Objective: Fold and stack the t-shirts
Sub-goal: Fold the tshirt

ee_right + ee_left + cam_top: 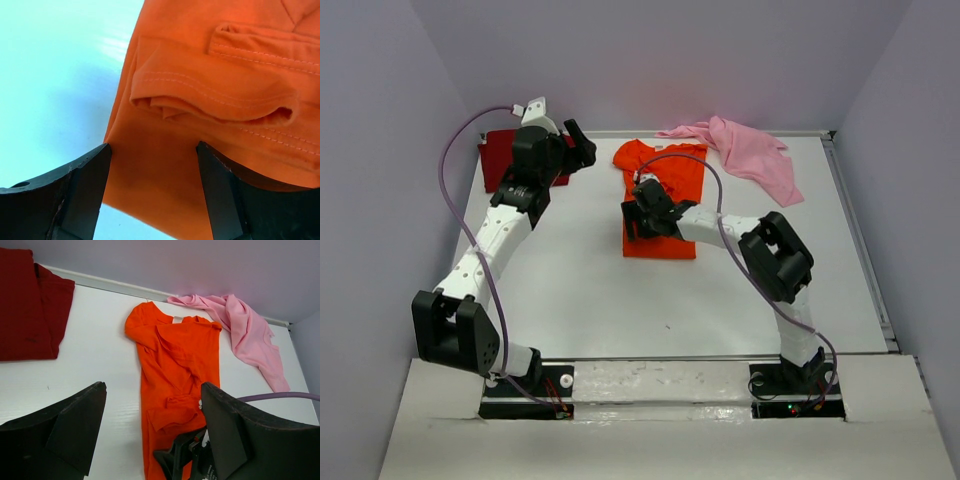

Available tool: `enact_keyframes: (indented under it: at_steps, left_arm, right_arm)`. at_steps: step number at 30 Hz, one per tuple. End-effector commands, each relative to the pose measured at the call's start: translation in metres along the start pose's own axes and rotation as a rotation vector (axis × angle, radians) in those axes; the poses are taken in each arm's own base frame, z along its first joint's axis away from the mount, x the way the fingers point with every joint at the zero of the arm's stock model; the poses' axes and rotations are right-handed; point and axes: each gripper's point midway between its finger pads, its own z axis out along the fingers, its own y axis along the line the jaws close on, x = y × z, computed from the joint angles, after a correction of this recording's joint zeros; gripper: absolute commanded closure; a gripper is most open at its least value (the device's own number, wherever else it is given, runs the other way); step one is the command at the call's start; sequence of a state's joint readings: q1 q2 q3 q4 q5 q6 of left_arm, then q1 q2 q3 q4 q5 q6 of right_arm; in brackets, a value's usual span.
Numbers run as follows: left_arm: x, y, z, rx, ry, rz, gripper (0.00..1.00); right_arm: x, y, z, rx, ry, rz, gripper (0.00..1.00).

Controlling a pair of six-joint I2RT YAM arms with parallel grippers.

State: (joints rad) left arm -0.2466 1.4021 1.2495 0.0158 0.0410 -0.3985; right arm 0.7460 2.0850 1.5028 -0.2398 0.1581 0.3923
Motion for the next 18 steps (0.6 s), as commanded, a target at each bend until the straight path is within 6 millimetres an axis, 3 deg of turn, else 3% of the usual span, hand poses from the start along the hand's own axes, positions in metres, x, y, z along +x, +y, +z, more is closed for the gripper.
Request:
enact_keyframes:
  at_steps: [1,18]
  left_arm:
    - [-0.02,-0.012,-0.012,0.053,-0.07,0.004,0.14]
    - [-0.02,-0.016,-0.014,0.076,-0.072,0.007,0.14]
  right_arm:
    - [-0.027,-0.004,0.001,0.052,-0.066,-0.021,0.25]
    - [-0.053,-0.036,0.024,0.136,-0.087,-0.03,0.24]
